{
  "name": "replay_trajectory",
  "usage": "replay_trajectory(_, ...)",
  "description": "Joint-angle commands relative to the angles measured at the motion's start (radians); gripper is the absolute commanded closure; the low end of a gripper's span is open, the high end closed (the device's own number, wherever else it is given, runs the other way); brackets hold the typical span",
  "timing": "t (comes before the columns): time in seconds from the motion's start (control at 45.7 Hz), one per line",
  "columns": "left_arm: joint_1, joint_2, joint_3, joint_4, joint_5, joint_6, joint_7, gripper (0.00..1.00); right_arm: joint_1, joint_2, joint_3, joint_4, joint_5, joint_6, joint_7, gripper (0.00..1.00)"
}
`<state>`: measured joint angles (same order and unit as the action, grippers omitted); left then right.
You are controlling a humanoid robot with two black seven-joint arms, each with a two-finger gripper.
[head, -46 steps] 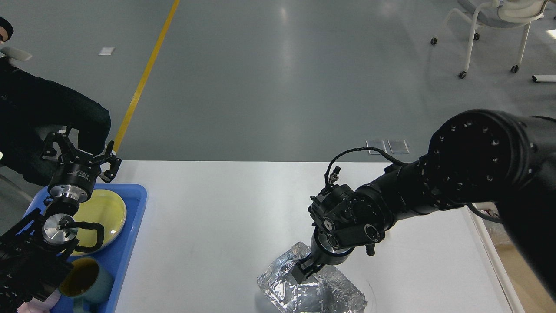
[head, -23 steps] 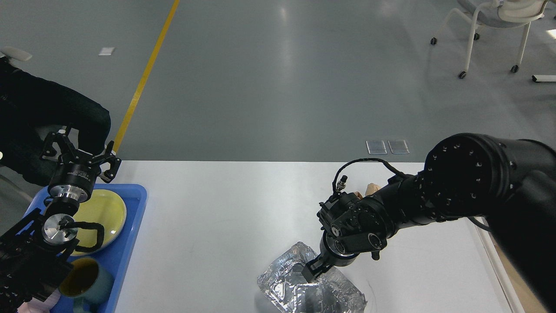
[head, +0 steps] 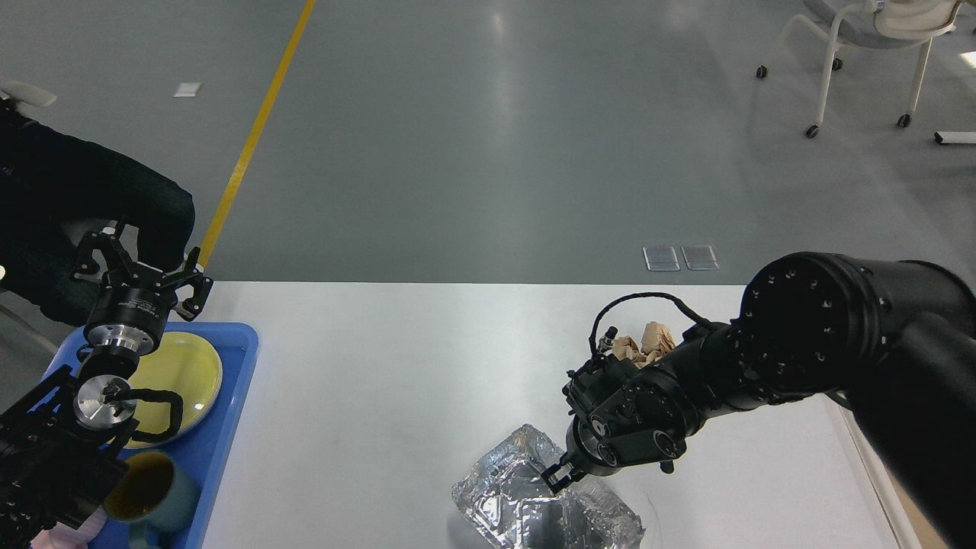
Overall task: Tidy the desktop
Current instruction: 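Grasp the large foil with the right gripper and lift it, then carry the large foil over the white bin and release it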
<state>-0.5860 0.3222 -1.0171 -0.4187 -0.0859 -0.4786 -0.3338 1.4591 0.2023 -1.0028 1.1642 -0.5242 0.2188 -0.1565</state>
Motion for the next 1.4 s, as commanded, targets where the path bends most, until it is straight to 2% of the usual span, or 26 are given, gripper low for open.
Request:
replay_trajectory(0.0,0.000,0.000,0.000,0.000,0.000,0.000,-0.001,0.03,-0.003,-0.001,0.001,0.002,0.000,-0.001,0.000,0.45)
replay_trajectory(0.131,0.000,0.000,0.000,0.000,0.000,0.000,0.001,0.03,-0.005,-0.001,0.001,0.003,0.000,-0.001,0.000,0.67)
replay_trajectory(0.219,0.000,0.000,0.000,0.000,0.000,0.000,-0.001,0.03,-0.005,-0.001,0.003,0.003,0.001,-0.001,0.002,1.00)
replay_trajectory(0.372,0.000,0.000,0.000,0.000,0.000,0.000,-0.001,0.03,-0.003,0.000,0.015,0.011,0.003,-0.003,0.006,1.00)
replay_trajectory(0.526,0.000,0.000,0.000,0.000,0.000,0.000,-0.001,0.03,0.036,-0.021,0.068,0.100,0.003,-0.003,0.006,1.00)
replay_trajectory(0.832,0.000,0.000,0.000,0.000,0.000,0.000,-0.001,0.03,0.245,-0.237,0.268,0.295,0.009,0.005,0.006,1.00)
replay_trajectory(1.051,0.000,0.000,0.002,0.000,0.000,0.000,-0.001,0.03,0.403,-0.422,0.320,0.281,0.075,0.008,0.009,1.00)
replay_trajectory(1.205,0.000,0.000,0.002,0.000,0.000,0.000,-0.001,0.03,0.464,-0.538,0.322,0.195,0.176,0.013,0.009,1.00)
replay_trajectory(1.38,0.000,0.000,0.002,0.000,0.000,0.000,-0.001,0.03,0.540,-0.698,0.320,0.123,0.233,0.089,0.011,1.00)
